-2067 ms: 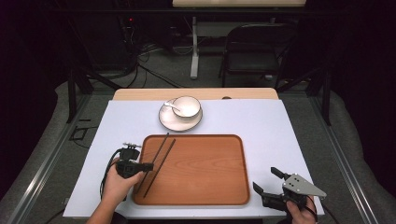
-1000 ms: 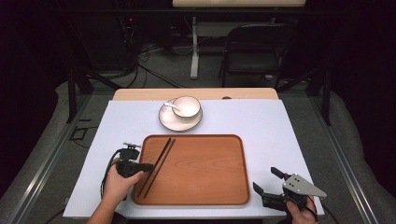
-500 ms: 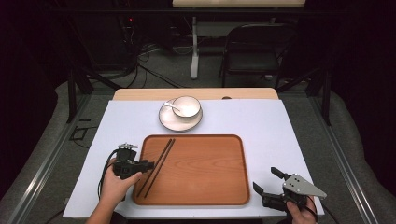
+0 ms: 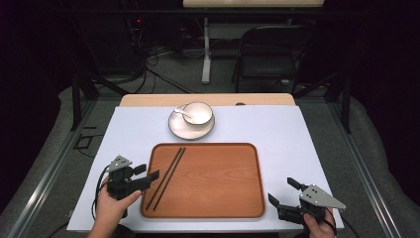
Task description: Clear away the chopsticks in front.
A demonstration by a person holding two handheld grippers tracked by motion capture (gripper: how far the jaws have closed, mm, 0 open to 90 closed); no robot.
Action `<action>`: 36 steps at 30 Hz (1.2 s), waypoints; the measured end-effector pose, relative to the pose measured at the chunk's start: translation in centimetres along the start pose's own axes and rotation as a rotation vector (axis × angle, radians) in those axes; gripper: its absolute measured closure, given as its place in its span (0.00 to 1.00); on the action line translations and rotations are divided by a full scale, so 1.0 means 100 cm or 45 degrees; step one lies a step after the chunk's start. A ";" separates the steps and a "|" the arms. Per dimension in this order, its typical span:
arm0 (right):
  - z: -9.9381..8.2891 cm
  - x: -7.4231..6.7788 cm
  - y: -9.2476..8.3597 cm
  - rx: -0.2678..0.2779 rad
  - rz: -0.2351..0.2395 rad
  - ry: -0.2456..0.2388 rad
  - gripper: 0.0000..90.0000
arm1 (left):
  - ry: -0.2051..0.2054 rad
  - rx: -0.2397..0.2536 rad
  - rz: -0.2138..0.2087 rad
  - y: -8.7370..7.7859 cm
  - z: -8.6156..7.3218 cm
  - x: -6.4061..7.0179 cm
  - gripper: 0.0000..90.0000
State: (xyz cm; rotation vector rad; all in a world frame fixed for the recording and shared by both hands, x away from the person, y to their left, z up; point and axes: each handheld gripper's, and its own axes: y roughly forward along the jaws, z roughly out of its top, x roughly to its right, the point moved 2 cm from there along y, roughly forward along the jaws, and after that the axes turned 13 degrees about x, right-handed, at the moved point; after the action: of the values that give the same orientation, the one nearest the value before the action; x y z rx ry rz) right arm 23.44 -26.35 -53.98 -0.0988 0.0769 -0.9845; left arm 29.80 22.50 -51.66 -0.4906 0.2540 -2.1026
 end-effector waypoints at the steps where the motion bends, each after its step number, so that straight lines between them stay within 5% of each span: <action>1: 0.000 0.000 0.000 -0.002 0.002 -0.003 0.16 | 0.002 0.015 0.001 -0.002 -0.001 -0.001 0.43; 16: 0.000 0.000 0.001 -0.006 0.002 -0.003 0.16 | -0.008 0.145 0.042 -0.018 -0.023 -0.017 0.33; 25: 0.000 0.000 0.001 -0.007 0.003 0.001 0.16 | 0.018 0.067 0.106 -0.012 -0.031 -0.021 0.33; 36: 0.000 0.000 0.001 -0.006 0.000 0.003 0.16 | -0.021 0.022 0.097 -0.010 -0.035 -0.024 0.33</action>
State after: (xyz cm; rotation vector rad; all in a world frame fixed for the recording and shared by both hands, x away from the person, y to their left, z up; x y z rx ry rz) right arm 23.55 -26.32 -54.00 -0.1021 0.0813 -0.9847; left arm 28.69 24.98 -54.99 -0.4805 0.2408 -2.0239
